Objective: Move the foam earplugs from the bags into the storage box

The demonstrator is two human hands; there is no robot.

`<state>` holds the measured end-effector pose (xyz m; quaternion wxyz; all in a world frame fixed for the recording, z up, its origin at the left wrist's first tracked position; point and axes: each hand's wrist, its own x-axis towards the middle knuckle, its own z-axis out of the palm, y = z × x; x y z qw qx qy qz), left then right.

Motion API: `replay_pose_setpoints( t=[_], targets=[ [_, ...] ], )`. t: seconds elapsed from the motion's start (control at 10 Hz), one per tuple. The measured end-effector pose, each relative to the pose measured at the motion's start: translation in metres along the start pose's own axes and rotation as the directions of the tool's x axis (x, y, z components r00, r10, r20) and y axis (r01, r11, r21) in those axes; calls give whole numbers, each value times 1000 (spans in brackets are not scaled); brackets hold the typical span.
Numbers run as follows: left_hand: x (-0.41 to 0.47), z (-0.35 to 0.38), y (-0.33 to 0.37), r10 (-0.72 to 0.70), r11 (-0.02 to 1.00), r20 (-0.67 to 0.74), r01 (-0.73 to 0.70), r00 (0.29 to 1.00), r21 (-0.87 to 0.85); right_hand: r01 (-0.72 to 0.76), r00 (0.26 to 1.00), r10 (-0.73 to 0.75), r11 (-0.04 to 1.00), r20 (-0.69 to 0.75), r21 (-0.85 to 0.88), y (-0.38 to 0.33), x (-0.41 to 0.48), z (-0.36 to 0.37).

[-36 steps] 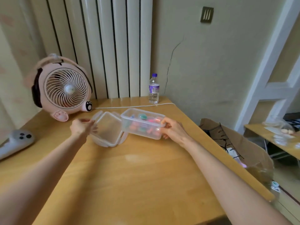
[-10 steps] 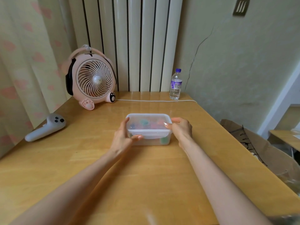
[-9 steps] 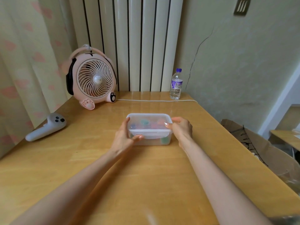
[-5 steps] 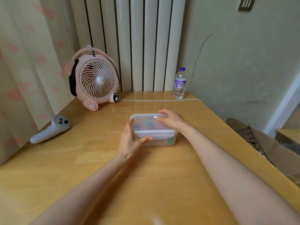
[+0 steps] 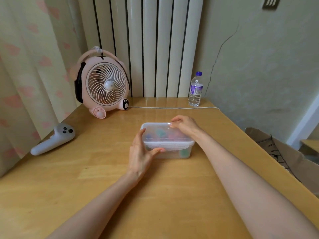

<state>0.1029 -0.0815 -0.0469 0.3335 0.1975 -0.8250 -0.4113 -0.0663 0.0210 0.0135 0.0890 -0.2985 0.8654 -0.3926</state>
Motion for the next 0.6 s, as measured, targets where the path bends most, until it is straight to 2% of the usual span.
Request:
replay_pose_setpoints(
  t=[0.1, 0.2, 0.5, 0.6],
  targets=[
    [22, 3, -3, -19, 1000, 8, 19, 1000, -24, 0, 989, -2, 1000, -147, -13, 4, 0, 3],
    [56, 6, -11, -66, 996, 15, 66, 998, -54, -2, 985, 12, 998, -169, 60, 10, -6, 8],
    [101, 6, -16, -122, 993, 152, 120, 981, 22, -59, 991, 68, 995, -111, 81, 16, -10, 21],
    [98, -5, -10, -60, 996, 150, 49, 987, 72, -9, 983, 17, 999, -181, 44, 7, -12, 15]
  ],
)
